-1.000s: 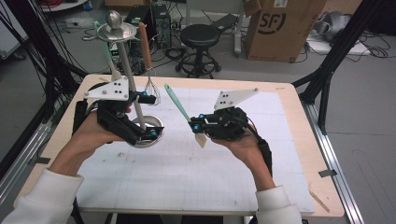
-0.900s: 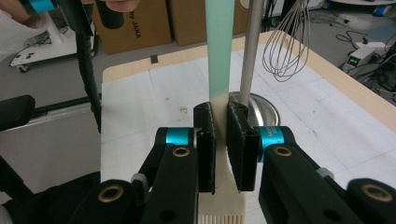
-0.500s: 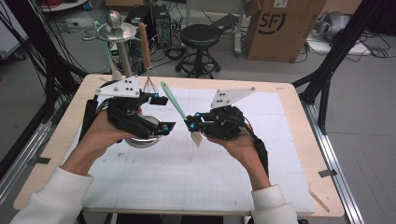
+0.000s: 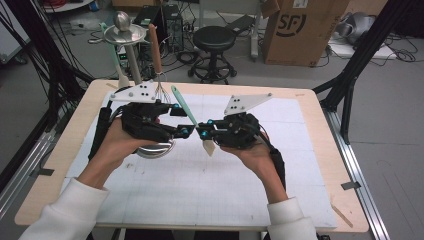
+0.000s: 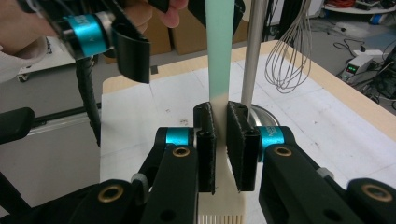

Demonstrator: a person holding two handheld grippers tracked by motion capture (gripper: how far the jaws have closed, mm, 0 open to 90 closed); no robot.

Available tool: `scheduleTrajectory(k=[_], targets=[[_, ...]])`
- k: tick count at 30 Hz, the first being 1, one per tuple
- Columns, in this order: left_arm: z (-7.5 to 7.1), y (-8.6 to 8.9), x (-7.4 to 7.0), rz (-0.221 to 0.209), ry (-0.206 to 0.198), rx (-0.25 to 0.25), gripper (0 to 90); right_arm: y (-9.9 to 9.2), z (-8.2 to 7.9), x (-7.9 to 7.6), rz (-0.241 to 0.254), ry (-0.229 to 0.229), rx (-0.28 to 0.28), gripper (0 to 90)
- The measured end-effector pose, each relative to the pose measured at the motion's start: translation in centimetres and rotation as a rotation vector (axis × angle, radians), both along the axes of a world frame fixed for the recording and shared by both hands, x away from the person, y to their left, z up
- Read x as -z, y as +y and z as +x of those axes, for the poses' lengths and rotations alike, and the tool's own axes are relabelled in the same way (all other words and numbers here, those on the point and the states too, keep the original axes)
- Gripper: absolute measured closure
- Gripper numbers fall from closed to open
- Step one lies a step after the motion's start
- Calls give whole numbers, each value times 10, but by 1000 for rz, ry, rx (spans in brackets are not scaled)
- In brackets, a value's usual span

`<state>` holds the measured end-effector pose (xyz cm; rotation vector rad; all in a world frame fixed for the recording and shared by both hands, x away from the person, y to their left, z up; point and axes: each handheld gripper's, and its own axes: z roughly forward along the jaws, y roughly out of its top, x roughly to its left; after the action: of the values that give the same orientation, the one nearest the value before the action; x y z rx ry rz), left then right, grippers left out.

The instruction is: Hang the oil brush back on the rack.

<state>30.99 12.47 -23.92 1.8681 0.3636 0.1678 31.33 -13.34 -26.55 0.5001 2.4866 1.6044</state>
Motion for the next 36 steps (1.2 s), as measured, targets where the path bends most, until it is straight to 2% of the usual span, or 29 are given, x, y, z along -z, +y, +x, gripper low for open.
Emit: scheduleTrajectory(k=[7, 16, 18, 20, 25, 29, 33, 36], targets=[[2, -1, 0, 13, -6, -19, 571, 2, 1, 3, 4, 8, 3, 819], [4, -3, -1, 22, 2, -47, 665, 5, 1, 3, 3, -1, 9, 819], [4, -3, -2, 44, -7, -49, 685, 5, 1, 3, 1, 3, 9, 819], [4, -4, -3, 46, -6, -56, 707, 6, 1, 4, 0, 7, 8, 819], [5, -3, -3, 52, 0, -53, 747, 7, 0, 3, -1, 8, 5, 819], [6, -3, -3, 55, 10, -55, 755, 7, 0, 4, -7, 9, 10, 819], [7, -3, -3, 44, 36, -60, 776, 9, 0, 5, -12, 4, 21, 819], [8, -3, -3, 34, 60, -46, 801, 10, 0, 5, -12, -8, 25, 818]])
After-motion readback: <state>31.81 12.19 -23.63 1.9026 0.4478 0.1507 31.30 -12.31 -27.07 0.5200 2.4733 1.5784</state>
